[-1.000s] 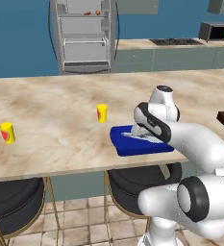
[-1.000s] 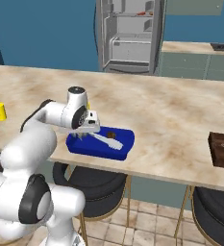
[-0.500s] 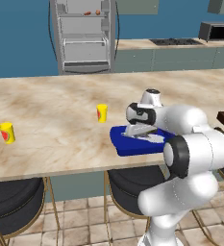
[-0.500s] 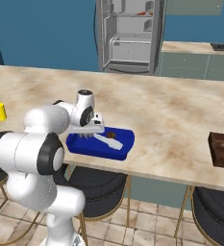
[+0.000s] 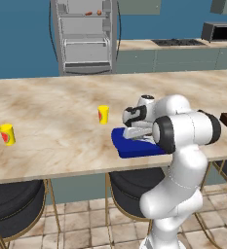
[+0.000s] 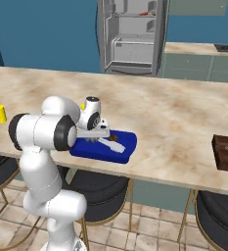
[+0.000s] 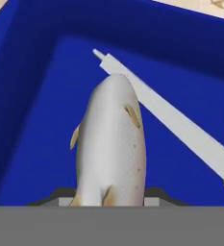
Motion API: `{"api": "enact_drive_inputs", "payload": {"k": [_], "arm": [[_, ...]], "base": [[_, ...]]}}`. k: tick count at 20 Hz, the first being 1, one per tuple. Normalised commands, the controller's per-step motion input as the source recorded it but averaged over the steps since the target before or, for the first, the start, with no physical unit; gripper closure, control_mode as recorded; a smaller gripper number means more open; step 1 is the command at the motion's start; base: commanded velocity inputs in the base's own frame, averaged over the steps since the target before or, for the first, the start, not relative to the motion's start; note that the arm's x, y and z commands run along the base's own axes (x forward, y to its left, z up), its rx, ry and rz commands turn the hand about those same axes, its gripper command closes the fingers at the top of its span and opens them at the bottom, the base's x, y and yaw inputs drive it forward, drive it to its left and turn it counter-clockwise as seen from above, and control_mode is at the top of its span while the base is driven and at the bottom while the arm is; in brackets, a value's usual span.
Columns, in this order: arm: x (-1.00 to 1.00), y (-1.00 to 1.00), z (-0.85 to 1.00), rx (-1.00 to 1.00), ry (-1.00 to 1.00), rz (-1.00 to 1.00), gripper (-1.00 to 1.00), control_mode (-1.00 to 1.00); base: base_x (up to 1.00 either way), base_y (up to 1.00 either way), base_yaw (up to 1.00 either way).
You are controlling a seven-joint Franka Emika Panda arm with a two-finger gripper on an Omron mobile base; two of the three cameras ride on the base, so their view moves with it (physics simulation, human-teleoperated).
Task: Gather the carrot and onion from the fridge and place them on a tray on the dining counter. Then gather the chicken drumstick and fish from the fridge and place them on the other tray.
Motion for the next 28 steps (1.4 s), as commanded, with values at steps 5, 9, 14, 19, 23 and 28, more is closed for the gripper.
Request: {"api": "enact_drive_inputs", "payload": {"k": [5,9,14,19,23,28], "arm": [[0.45,0.0,-0.45,0.0,0.02,0.0,1.0,-1.0],[0.25,0.0,-0.29,0.0,0.02,0.02,1.0,-1.0],[0.07,0.0,-0.42,0.0,0.01,0.02,-1.0,-1.0],[-0.13,0.0,-0.25,0.0,-0.04,0.0,-1.0,-1.0],[-0.01,0.0,0.01,0.0,-0.02,0.0,-1.0,-1.0],[0.0,0.0,0.25,0.0,0.0,0.0,-1.0,-1.0]], "base": [[0.0,0.0,0.0],[0.0,0.0,0.0],[0.0,0.0,0.0],[0.0,0.0,0.0],[0.0,0.0,0.0],[0.0,0.0,0.0]]}}
